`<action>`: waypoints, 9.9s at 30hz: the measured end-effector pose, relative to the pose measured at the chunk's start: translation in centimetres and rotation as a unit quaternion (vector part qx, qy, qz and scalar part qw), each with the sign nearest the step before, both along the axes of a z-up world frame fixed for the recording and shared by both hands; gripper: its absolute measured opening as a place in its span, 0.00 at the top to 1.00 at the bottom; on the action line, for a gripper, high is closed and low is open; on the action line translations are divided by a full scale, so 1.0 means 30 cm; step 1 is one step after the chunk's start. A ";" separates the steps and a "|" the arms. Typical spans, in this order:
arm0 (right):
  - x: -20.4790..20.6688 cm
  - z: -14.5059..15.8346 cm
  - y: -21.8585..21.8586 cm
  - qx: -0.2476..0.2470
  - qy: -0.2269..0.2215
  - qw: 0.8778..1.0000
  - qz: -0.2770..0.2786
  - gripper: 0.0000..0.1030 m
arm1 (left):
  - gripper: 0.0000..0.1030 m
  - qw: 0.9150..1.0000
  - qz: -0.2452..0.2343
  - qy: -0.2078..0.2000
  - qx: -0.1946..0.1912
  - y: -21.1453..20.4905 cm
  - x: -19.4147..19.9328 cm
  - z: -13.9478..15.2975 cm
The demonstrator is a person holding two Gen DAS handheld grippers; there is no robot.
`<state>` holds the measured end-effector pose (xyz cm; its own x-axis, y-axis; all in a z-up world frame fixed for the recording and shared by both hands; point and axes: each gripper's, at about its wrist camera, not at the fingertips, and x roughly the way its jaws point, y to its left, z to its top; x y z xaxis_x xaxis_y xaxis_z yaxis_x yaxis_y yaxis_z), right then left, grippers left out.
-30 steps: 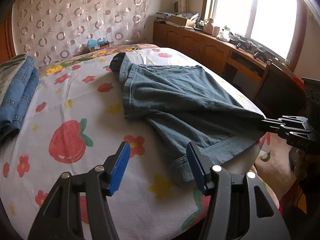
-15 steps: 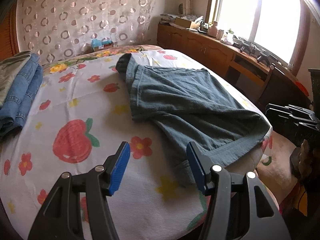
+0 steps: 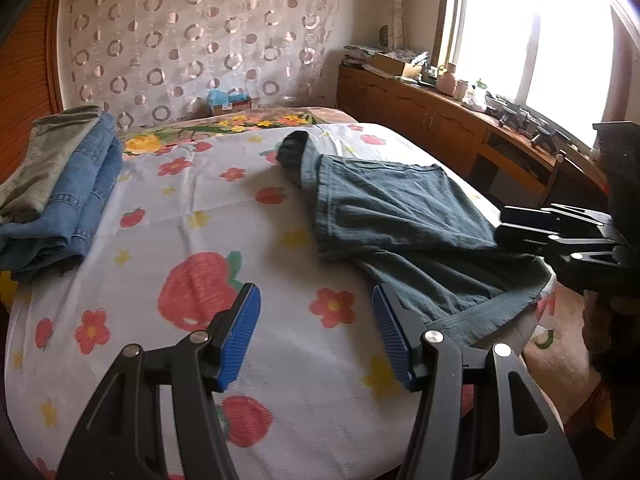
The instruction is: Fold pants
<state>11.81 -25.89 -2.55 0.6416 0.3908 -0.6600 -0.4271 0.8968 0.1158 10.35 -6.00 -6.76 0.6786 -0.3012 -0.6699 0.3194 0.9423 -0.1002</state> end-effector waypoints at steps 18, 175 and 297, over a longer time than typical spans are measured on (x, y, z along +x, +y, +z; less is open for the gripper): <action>0.192 -0.017 0.256 -0.002 0.034 0.996 0.081 0.55 | 0.44 0.999 0.045 -0.013 -0.013 0.109 0.003 -0.003; -0.182 -0.104 -0.225 -0.002 0.051 0.995 -0.087 0.83 | 0.44 0.997 -0.070 0.035 0.007 -0.166 -0.027 -0.079; 0.133 0.250 0.165 0.028 -0.051 0.997 0.056 0.93 | 0.91 0.998 -0.014 -0.063 -0.025 0.168 0.002 0.256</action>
